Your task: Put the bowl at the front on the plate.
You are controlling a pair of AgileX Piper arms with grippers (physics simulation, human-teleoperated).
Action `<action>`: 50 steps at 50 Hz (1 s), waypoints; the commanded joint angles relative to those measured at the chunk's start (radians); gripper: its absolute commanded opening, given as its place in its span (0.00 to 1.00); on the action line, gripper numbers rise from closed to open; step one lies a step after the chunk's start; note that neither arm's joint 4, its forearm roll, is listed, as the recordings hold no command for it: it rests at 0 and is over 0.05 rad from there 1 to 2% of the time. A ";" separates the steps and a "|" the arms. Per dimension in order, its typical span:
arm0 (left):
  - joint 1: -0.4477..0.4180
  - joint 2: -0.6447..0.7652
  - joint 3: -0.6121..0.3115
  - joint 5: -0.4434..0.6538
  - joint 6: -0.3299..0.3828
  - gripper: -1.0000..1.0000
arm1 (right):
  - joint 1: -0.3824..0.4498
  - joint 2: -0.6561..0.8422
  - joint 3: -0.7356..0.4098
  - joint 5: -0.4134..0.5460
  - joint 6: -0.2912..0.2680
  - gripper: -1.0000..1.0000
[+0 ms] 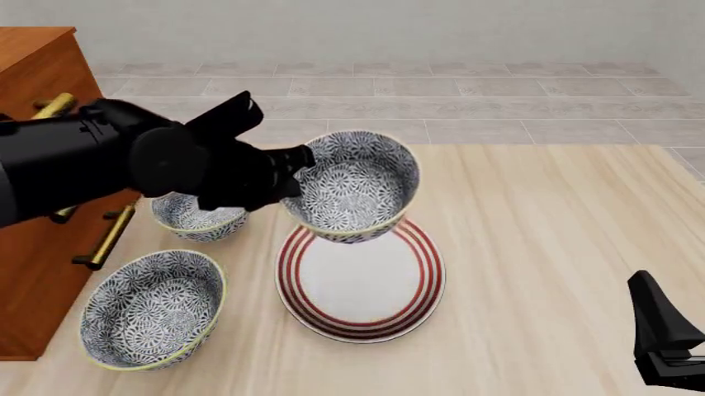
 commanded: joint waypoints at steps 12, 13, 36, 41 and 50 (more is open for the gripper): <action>0.042 0.093 -0.079 -0.021 0.018 0.00 | 0.000 0.000 0.005 -0.005 0.000 1.00; 0.042 0.094 -0.080 -0.020 0.019 0.00 | 0.000 0.001 0.004 -0.005 0.000 1.00; 0.036 0.171 -0.049 -0.097 0.006 0.00 | 0.000 0.001 0.004 -0.005 0.000 1.00; 0.038 0.184 -0.041 -0.112 0.008 0.00 | 0.000 0.000 0.005 -0.005 0.000 1.00; 0.037 0.217 -0.008 -0.156 0.007 0.00 | 0.000 0.000 0.005 -0.005 0.000 1.00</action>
